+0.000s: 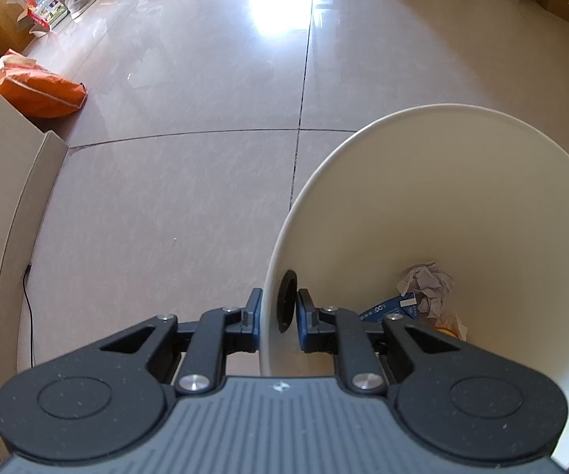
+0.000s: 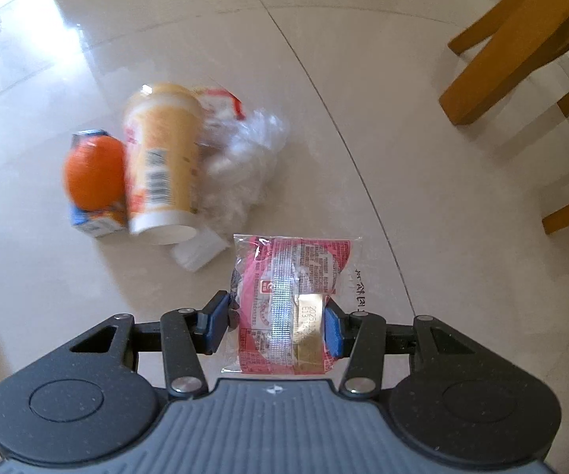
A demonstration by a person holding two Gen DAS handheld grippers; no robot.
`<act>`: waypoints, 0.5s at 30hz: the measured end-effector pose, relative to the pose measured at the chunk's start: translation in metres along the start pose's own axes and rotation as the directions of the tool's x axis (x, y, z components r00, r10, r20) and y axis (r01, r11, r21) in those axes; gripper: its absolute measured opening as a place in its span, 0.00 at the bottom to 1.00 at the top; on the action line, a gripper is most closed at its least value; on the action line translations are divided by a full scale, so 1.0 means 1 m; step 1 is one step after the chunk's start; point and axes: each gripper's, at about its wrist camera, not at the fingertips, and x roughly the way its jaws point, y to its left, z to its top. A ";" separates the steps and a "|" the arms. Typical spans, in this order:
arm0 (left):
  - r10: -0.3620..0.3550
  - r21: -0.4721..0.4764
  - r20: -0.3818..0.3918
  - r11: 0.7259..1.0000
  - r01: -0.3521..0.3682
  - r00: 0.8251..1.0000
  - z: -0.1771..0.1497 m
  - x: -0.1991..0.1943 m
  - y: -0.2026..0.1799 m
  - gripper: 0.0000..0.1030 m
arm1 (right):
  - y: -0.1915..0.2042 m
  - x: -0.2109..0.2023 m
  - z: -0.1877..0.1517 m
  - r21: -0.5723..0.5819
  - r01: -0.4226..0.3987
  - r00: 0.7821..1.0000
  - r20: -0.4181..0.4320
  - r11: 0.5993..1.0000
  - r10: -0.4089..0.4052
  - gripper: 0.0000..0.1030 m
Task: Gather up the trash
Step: 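Close the right tool on the red-wrapped snack packet and lift it, then carry the packet over the bin and open the right tool to drop it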
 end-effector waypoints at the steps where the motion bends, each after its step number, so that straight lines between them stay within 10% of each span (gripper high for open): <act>1: -0.003 -0.002 0.002 1.000 0.003 1.000 0.000 0.000 0.001 0.15 | 0.003 -0.011 0.001 -0.009 -0.008 1.000 0.000 1.000 0.008 0.52; 15: -0.017 0.001 0.012 1.000 0.017 1.000 -0.001 -0.002 0.005 0.14 | 0.091 -0.135 0.020 -0.226 -0.171 0.980 0.063 0.959 0.189 0.52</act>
